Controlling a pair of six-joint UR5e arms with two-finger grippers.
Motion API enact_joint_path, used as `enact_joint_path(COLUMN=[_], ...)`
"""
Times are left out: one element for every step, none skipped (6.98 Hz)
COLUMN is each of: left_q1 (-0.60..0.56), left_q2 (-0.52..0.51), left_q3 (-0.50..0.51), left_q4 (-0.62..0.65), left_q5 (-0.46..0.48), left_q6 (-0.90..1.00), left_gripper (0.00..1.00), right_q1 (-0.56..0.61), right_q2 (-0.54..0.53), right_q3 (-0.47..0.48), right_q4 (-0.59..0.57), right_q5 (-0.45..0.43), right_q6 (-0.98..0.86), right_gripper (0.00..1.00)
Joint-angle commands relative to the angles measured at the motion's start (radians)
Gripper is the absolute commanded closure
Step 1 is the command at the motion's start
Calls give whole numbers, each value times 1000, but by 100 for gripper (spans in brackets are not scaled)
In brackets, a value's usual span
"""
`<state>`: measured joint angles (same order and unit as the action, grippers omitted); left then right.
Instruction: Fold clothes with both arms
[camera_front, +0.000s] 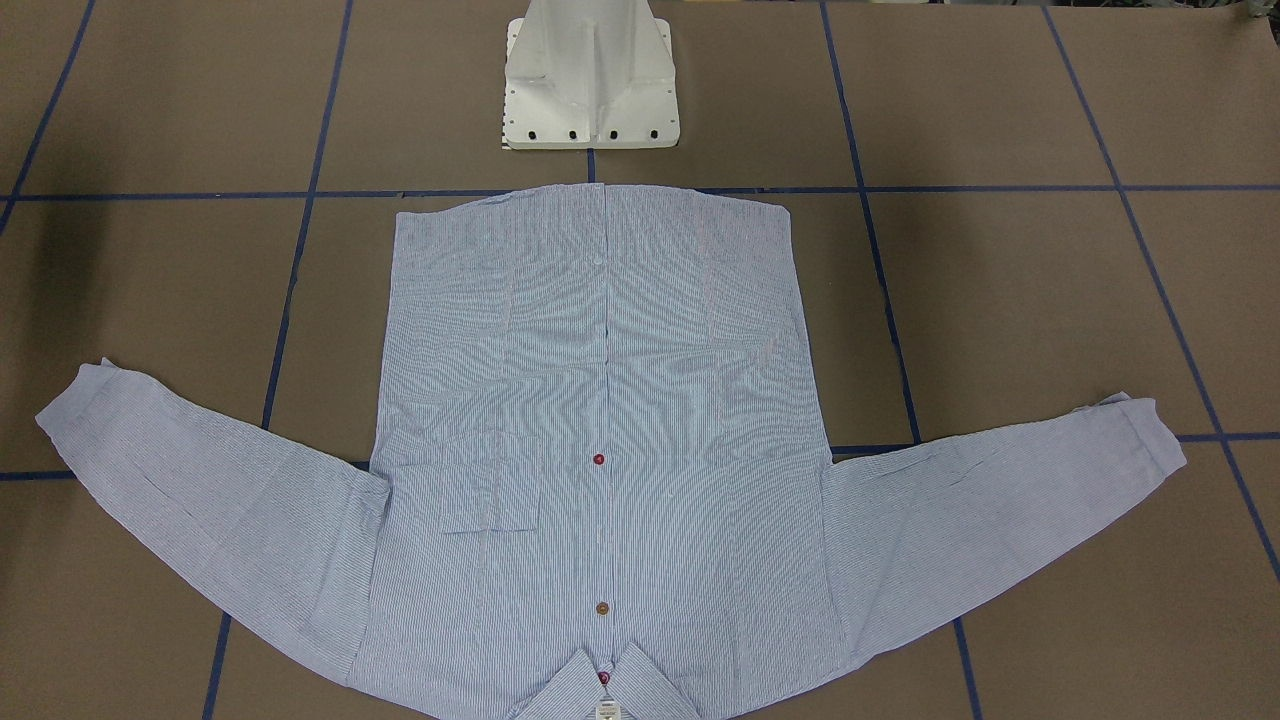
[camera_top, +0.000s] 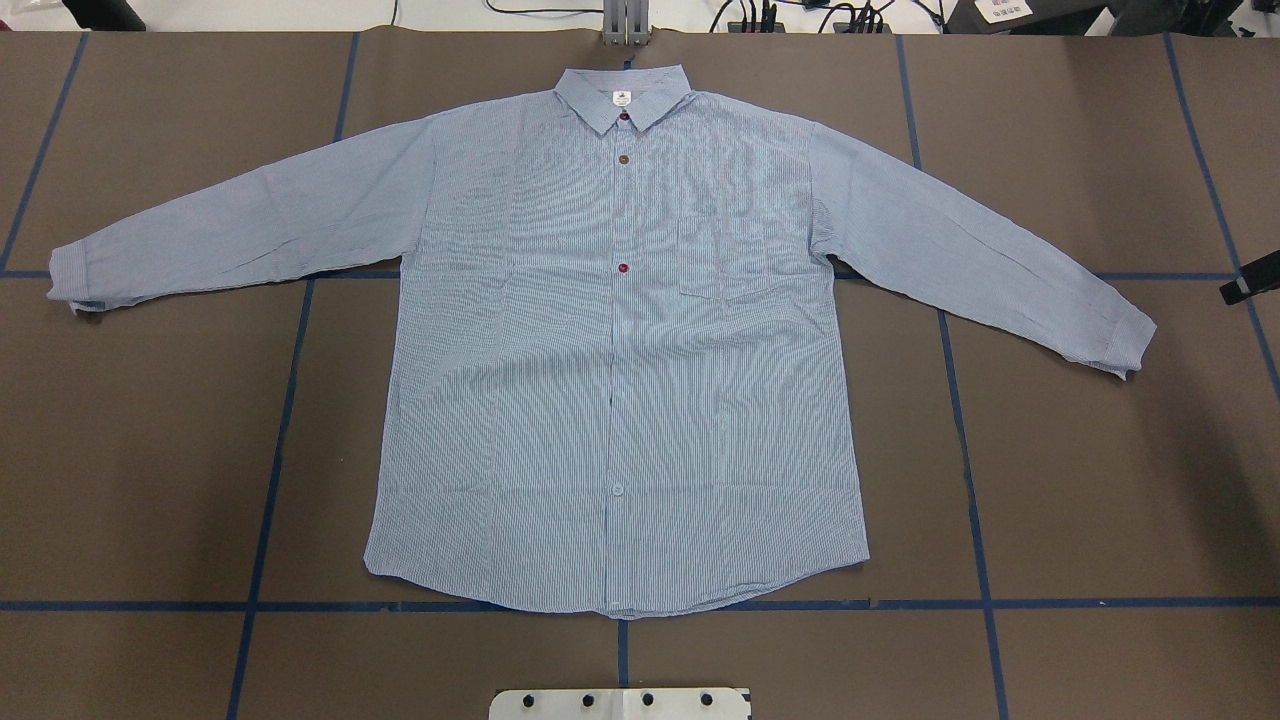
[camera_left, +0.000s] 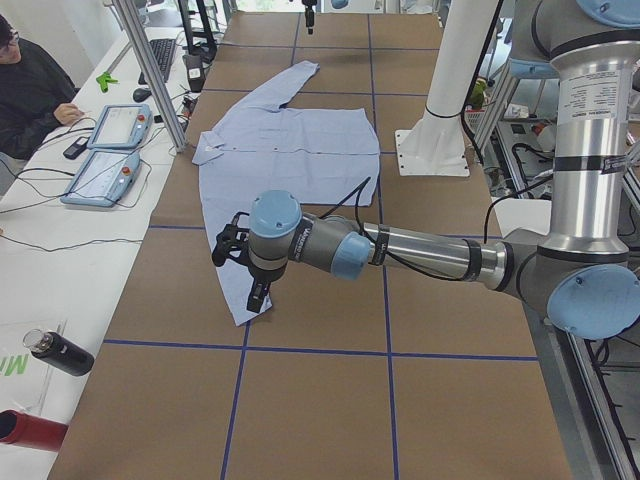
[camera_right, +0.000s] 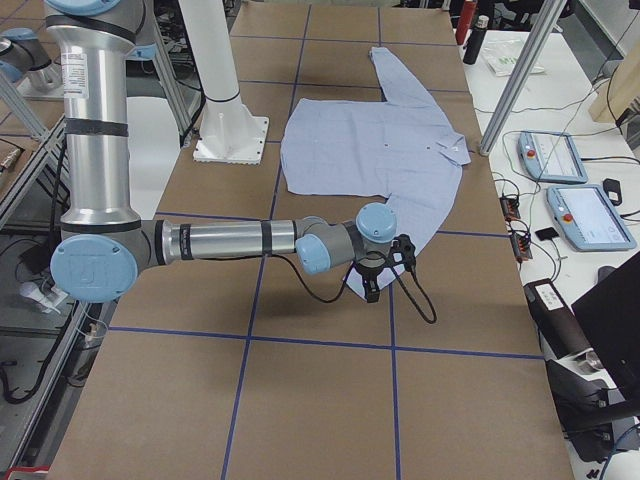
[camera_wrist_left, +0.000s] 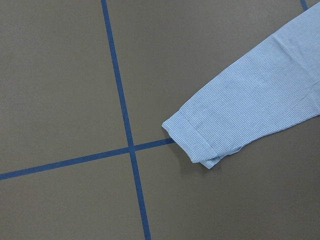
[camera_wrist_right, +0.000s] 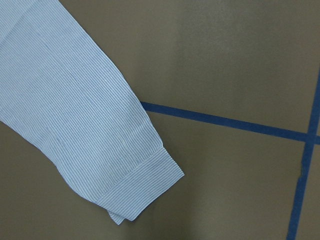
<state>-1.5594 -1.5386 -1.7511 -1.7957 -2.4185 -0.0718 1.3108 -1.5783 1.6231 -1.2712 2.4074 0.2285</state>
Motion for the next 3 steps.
enact_joint_path(left_q1=[1, 1, 1], left_q2=[14, 29, 31], left_q3=[7, 16, 16], left_q4=[-66, -118, -122], left_q5=[12, 13, 12], left_q6=[7, 4, 3], left_gripper=[0, 0, 0], right_q1=[-54, -88, -129], right_q2=[20, 21, 46], right_q3=[-41, -111, -180], right_q4=[79, 227, 363], right_q5=[-74, -114, -114], right_q6=[8, 64, 232], right_gripper=[0, 0, 0])
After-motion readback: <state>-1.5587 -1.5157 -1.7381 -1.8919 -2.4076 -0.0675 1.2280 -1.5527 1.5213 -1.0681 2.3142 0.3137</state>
